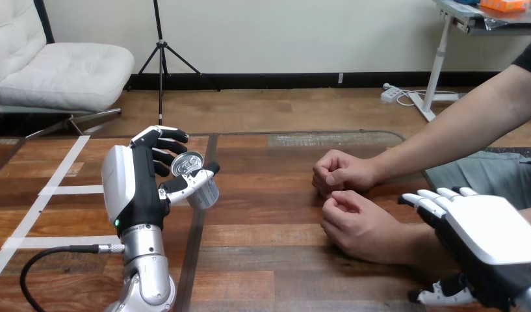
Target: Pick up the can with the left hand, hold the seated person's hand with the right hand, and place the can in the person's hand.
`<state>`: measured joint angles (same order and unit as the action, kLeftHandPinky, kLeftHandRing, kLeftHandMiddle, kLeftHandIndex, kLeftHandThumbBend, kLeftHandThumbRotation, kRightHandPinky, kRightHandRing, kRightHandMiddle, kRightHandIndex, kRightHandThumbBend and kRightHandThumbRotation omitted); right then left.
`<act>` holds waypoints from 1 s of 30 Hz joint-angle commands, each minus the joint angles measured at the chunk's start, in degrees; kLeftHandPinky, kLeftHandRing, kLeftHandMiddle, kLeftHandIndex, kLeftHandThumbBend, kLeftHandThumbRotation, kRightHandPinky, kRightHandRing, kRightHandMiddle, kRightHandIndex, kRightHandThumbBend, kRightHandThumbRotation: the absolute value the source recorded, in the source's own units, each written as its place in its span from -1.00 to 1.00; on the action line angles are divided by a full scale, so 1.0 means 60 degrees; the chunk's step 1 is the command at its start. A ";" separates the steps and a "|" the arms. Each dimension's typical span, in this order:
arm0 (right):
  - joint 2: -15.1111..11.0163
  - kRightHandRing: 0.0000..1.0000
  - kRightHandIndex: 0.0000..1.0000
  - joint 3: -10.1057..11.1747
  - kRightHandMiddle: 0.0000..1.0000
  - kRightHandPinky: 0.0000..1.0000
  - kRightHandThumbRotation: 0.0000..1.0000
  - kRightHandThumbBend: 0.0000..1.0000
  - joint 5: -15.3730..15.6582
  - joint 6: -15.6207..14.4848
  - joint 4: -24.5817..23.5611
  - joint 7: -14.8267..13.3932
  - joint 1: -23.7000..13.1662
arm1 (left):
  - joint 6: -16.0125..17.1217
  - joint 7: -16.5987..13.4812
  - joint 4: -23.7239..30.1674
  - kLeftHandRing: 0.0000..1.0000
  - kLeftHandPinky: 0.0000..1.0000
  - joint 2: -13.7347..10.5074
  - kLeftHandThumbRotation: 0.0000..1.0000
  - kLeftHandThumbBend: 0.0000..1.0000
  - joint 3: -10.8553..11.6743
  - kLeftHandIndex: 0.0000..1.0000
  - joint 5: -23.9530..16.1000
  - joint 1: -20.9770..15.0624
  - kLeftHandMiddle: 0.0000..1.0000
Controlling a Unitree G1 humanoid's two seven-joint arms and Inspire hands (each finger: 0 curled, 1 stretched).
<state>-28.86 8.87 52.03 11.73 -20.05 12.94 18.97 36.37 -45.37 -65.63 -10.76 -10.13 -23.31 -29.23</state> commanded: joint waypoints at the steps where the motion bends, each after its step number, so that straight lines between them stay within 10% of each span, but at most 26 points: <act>1: -0.0466 0.86 0.74 -0.0135 0.81 0.97 -0.67 0.81 0.0262 -0.0219 -0.0553 0.0204 -0.0887 | 0.0290 -0.0169 0.0472 -0.11 -0.20 -0.0107 -1.00 0.38 0.0118 0.07 -0.0065 -0.0474 0.02; 30: -0.1223 0.79 0.67 -0.1087 0.75 0.85 -0.87 0.79 0.1560 -0.1602 0.0690 0.1350 -0.2357 | 0.0257 -0.0100 0.0411 -0.12 -0.21 -0.0105 -1.00 0.39 0.0159 0.07 -0.0014 -0.0590 0.01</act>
<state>-34.24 3.49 59.85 3.65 -17.87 21.16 9.95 36.72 -45.37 -65.64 -10.72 -10.07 -23.26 -29.22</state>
